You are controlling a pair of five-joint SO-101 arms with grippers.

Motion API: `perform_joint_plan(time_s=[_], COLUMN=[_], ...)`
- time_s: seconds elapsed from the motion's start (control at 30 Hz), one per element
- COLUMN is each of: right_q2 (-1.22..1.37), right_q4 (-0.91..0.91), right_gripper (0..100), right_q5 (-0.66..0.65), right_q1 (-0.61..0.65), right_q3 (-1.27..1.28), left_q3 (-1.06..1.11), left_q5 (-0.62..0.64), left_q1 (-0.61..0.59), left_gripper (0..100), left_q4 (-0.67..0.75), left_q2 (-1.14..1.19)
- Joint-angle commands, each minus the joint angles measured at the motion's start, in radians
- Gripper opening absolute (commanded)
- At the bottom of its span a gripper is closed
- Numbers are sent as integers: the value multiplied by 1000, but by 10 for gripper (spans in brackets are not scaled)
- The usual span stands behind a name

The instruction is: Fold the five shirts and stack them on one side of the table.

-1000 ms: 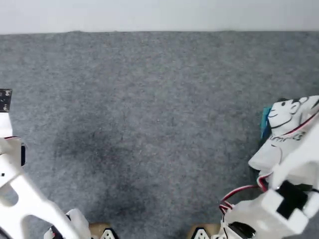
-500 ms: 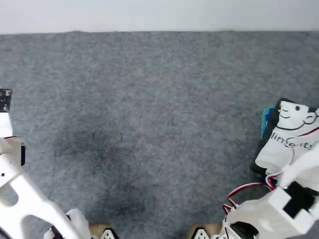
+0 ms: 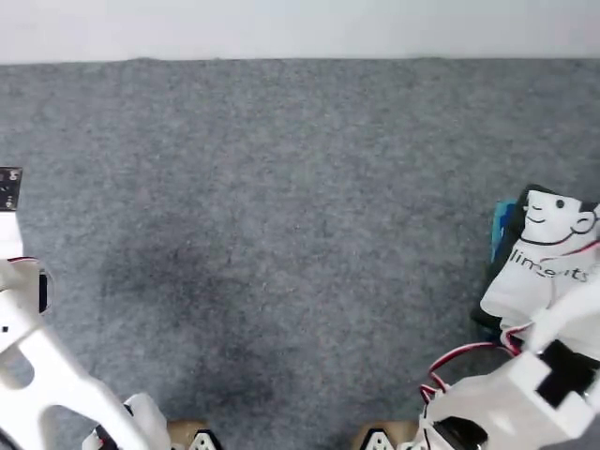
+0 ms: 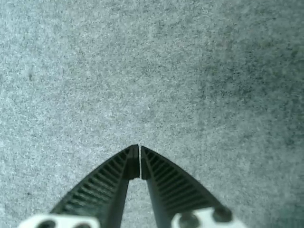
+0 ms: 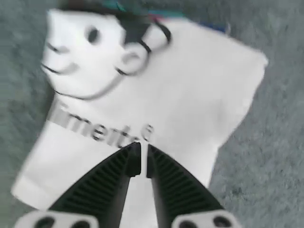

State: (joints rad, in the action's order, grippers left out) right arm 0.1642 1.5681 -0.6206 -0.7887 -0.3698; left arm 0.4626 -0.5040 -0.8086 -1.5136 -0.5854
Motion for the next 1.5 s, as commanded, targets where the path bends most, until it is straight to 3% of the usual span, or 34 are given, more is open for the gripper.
perform_joint_plan(time_s=[0.0,0.2,0.5,0.8,0.97,1.23,1.47], right_q2=[68,272,143,371,524,381,305], right_q4=[-48,-226,-44,-390,-478,-262,-1], right_gripper=[9,9,9,9,9,9,9], right_q5=[-55,-61,-64,-68,-68,-58,-58], right_q1=[-64,-101,-13,-64,-77,-22,148], right_q3=[-52,-84,-347,-338,-358,-578,-612], left_q3=[-47,-44,-45,-44,-42,-45,-44], left_q5=[-6,-6,-6,-6,-6,-6,-6], left_q1=[6,8,8,8,8,6,6], left_gripper=[14,14,14,14,14,14,14], left_q4=[3,17,15,15,14,15,15], left_q2=[-28,-28,-28,-28,-28,-28,-28])
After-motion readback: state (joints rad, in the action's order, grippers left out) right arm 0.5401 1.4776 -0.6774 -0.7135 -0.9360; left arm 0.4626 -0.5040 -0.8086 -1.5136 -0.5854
